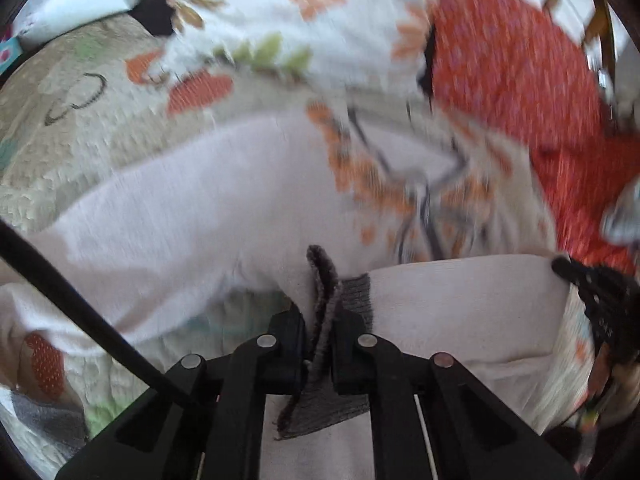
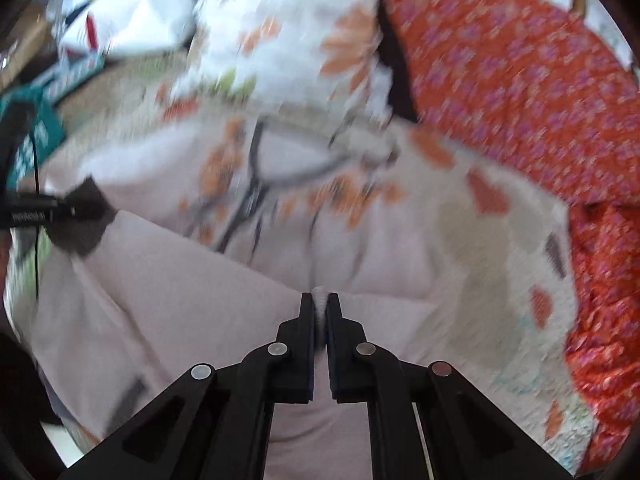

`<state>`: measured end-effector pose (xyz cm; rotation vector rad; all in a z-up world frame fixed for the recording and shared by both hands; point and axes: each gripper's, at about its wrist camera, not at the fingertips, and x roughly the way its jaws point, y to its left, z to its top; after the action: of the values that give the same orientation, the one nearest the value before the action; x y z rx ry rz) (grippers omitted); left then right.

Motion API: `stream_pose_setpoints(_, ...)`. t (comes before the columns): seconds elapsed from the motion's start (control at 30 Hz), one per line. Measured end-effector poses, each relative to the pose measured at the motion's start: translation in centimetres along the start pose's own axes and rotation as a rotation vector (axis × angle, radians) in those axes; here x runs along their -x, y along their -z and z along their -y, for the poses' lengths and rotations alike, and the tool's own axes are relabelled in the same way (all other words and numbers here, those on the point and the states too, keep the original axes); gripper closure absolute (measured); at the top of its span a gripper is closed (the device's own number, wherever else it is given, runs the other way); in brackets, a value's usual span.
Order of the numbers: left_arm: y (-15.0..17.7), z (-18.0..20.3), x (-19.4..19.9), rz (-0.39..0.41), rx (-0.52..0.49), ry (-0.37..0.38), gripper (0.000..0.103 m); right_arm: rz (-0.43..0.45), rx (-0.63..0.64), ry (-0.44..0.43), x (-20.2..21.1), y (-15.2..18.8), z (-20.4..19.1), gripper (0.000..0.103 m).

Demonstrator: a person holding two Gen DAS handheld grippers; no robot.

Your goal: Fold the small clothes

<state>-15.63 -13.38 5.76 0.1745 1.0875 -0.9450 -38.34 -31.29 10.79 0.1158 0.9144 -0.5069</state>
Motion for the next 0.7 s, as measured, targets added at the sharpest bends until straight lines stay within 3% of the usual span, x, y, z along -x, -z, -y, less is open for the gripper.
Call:
stream_pose_setpoints(0.1, -2.2, -0.3, -0.3, 0.07, 0.09, -0.007, 0.093, 0.048, -0.046, 0.036, -0.3, -3.7, 1.4, 0.097)
stream_pose_setpoints(0.17, -2.8, -0.2, -1.4, 0.069, 0.088, -0.095, 0.084, 0.035, -0.08, 0.052, -2.2, -5.6, 2.4, 0.097)
stream_pose_setpoints(0.2, -3.0, 0.0, -2.4, 0.061, 0.064, -0.19, 0.081, 0.011, -0.097, 0.077, -4.2, -6.7, 2.9, 0.093)
stream_pose_setpoints(0.27, -2.7, -0.2, -2.8, 0.055, 0.023, -0.305, 0.076, -0.051, -0.102, 0.114, -7.5, -7.3, 3.4, 0.082)
stream_pose_setpoints(0.3, -2.6, -0.2, -2.8, 0.048, -0.005, -0.344, 0.074, -0.094, -0.11, 0.153, -9.2, -7.4, 3.6, 0.082)
stream_pose_setpoints(0.33, -2.4, -0.3, -2.4, 0.047, -0.017, -0.348, 0.068, -0.108, -0.128, 0.169, -9.9, -7.1, 3.9, 0.082)
stream_pose_setpoints(0.4, -2.0, -0.9, -0.8, 0.083, -0.018, -0.334, 0.053, -0.082, -0.2, 0.133, -9.3, -6.0, 5.0, 0.072)
stream_pose_setpoints(0.43, -1.9, -1.3, -0.2, 0.095, -0.014, -0.333, 0.045, -0.071, -0.245, 0.109, -8.6, -5.2, 5.7, 0.057)
stream_pose_setpoints(0.47, -1.7, -1.7, 0.4, 0.104, -0.009, -0.333, 0.042, -0.065, -0.282, 0.094, -7.8, -4.3, 6.4, 0.048)
stream_pose_setpoints(0.6, -0.3, -3.4, 1.7, 0.079, 0.032, -0.297, 0.042, -0.073, -0.386, 0.083, -3.6, 1.7, 9.3, 0.044)
stream_pose_setpoints(0.7, 1.8, -4.6, 2.1, 0.021, 0.098, -0.21, 0.042, -0.111, -0.473, 0.024, -1.8, 7.1, 10.5, 0.044)
